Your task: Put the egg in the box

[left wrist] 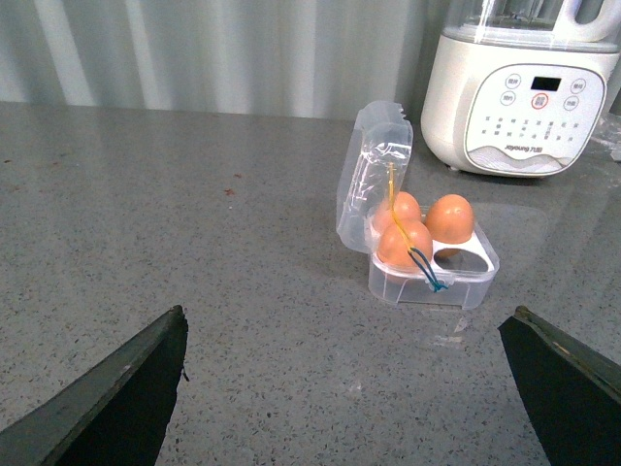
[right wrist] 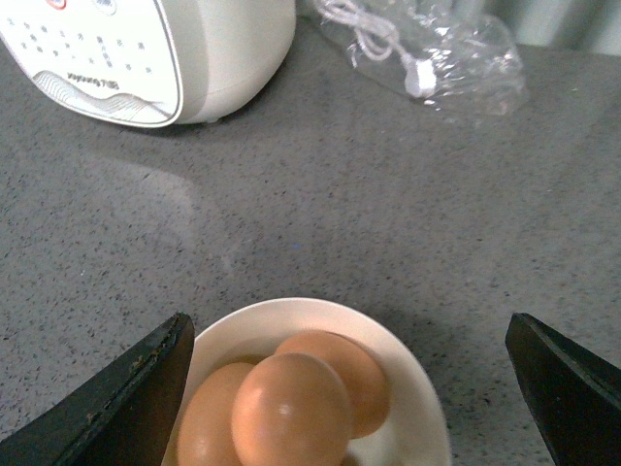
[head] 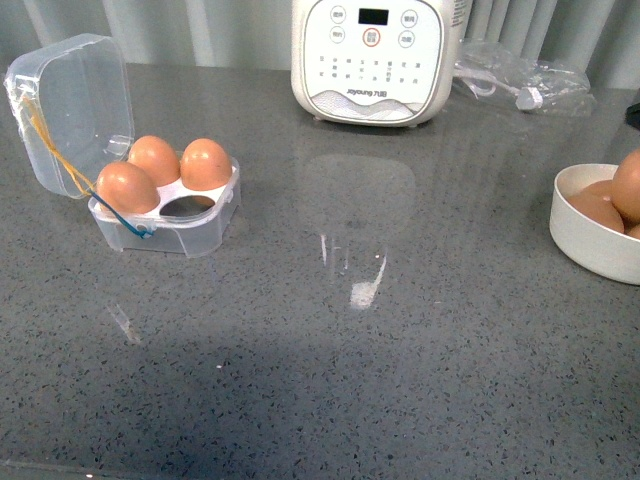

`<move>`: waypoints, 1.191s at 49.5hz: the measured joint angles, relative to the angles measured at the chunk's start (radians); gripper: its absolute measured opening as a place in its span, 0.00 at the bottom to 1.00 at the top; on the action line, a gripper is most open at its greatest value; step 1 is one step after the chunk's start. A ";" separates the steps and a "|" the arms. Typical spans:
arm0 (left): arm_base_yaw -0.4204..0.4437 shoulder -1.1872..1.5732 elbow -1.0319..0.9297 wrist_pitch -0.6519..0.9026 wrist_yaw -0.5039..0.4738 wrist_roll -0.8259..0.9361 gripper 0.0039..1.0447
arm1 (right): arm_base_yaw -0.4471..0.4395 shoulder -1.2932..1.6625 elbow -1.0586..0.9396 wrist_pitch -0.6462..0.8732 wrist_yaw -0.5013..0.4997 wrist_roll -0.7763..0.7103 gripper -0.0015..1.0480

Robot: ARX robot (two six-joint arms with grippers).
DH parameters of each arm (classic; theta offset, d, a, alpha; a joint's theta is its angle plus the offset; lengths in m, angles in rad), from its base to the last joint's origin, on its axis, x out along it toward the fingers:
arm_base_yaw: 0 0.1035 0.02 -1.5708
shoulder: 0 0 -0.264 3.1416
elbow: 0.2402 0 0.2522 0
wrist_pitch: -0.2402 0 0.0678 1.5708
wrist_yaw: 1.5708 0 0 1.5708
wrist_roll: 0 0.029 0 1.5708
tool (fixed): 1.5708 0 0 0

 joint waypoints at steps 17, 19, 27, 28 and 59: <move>0.000 0.000 0.000 0.000 0.000 0.000 0.94 | 0.031 0.053 0.007 0.005 -0.008 0.027 0.93; 0.000 0.000 0.000 0.000 0.000 0.000 0.94 | 0.031 0.053 0.005 0.006 -0.009 0.031 0.93; 0.000 0.000 0.000 0.000 0.000 0.000 0.94 | 0.031 0.060 -0.036 0.025 -0.018 0.043 0.93; 0.000 0.000 0.000 0.000 0.000 0.000 0.94 | 0.031 0.064 -0.041 0.033 -0.019 0.046 0.93; 0.000 0.000 0.000 0.000 0.000 0.000 0.94 | -0.002 0.100 -0.064 0.072 -0.030 0.068 0.58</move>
